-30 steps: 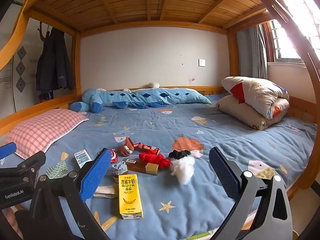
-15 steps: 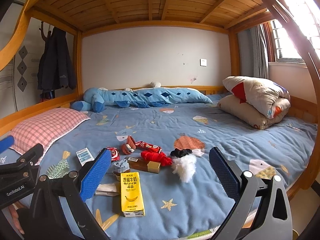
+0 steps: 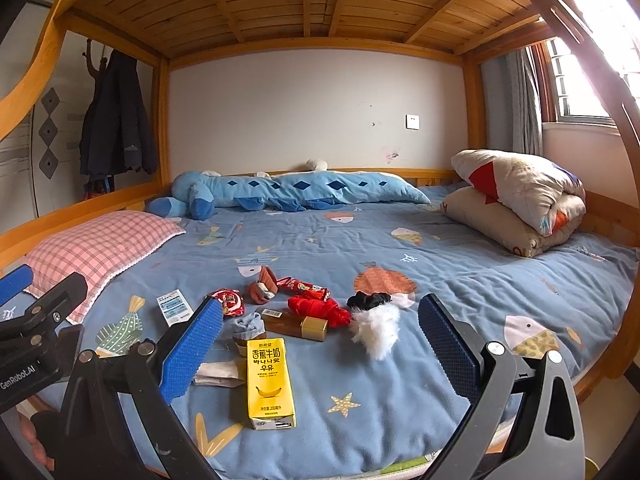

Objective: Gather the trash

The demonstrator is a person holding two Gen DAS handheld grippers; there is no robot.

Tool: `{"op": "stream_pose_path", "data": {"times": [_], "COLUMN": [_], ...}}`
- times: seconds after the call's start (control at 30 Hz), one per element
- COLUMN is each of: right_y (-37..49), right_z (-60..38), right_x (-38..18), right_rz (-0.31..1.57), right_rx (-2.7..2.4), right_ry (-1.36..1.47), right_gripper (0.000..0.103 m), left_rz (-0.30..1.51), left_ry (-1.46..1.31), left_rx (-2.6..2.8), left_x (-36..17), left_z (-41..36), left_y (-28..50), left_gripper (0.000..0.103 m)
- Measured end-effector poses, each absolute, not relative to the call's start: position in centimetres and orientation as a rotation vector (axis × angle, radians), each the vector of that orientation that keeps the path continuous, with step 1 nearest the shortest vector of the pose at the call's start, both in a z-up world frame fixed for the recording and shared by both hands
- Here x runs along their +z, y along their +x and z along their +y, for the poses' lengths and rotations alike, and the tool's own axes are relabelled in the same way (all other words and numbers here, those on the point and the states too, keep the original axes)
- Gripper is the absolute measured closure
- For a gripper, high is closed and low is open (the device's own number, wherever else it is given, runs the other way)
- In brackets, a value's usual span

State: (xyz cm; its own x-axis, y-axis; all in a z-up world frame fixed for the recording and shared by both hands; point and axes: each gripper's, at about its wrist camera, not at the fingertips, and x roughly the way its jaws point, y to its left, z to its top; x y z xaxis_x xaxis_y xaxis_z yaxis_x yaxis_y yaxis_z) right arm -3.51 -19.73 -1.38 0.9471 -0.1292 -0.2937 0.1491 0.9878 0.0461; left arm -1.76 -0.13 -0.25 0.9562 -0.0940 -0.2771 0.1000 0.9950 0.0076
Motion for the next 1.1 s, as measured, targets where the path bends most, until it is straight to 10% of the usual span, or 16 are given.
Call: {"op": "stream_pose_path", "data": {"times": [1.1], "right_y": [-3.56], "right_z": [-19.67], "right_x": [-1.85], "right_rz": [0.276], "right_rx": [-0.108], "right_ry": [0.087], "right_gripper": [0.008], "left_rz": [0.299], "left_ry": [0.019], "left_rx": [-0.101], "left_x": [-0.49], "left_z": [0.14], "left_y": [-1.44], "left_gripper": [0.004]}}
